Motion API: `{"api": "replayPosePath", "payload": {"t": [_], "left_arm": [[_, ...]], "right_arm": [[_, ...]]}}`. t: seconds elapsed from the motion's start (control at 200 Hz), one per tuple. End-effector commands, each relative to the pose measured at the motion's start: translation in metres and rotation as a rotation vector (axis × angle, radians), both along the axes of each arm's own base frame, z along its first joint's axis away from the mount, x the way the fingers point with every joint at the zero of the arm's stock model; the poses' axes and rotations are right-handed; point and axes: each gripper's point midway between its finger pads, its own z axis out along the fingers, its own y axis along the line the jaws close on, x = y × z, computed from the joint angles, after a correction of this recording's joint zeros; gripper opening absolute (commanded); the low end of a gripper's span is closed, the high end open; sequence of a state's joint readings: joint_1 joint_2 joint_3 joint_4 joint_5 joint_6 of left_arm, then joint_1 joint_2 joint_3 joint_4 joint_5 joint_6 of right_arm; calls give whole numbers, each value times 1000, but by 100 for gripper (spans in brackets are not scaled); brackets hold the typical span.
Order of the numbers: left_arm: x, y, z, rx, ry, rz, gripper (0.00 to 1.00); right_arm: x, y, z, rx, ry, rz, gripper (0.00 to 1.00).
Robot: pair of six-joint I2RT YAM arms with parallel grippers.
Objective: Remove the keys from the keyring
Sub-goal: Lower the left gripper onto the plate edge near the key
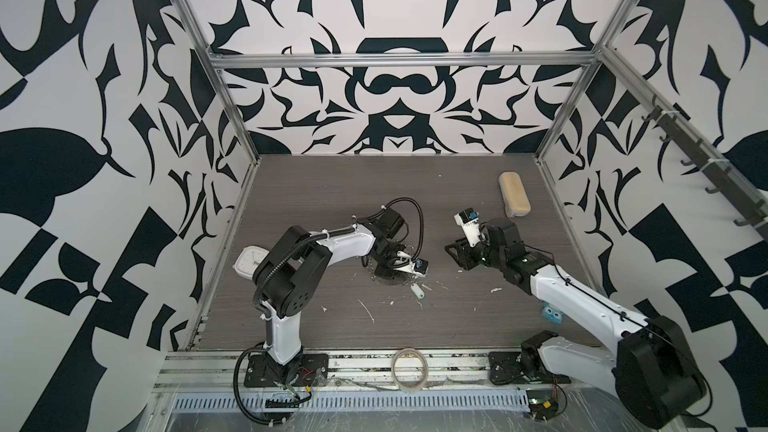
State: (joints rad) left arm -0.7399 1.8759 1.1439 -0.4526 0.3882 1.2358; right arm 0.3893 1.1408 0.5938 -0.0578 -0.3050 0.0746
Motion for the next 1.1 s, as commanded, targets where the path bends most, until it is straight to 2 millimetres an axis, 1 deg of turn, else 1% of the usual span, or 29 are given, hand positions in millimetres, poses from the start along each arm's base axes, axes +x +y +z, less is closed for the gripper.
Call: {"api": "replayPosePath", "payload": {"t": [0.0,0.105,0.26,0.465,0.58,0.7,0.935,1.1], "left_arm": [[0,-7,4,-20,7,-30,29],[1,-9,7,-30,9,-27,29],[1,-8,3,-17,17,-24,29],[-3,-12,1,-18,27,-34,28],[-6,-12,-1,-10,35,-38,25],[-7,-13,1,-15,36,-38,21],[-11,-8,0,2,44,-48,18],[-11,-9,2,-4,37,-54,15]], "right_arm": [[8,5,20,21,-47,14,47],[8,5,20,19,-45,13,47],[8,5,20,20,-42,15,47],[8,5,21,24,-44,16,47],[8,5,20,23,-40,17,47],[7,5,19,23,-39,16,47],[8,5,20,22,-39,15,47],[8,4,20,20,-39,11,47]]}}
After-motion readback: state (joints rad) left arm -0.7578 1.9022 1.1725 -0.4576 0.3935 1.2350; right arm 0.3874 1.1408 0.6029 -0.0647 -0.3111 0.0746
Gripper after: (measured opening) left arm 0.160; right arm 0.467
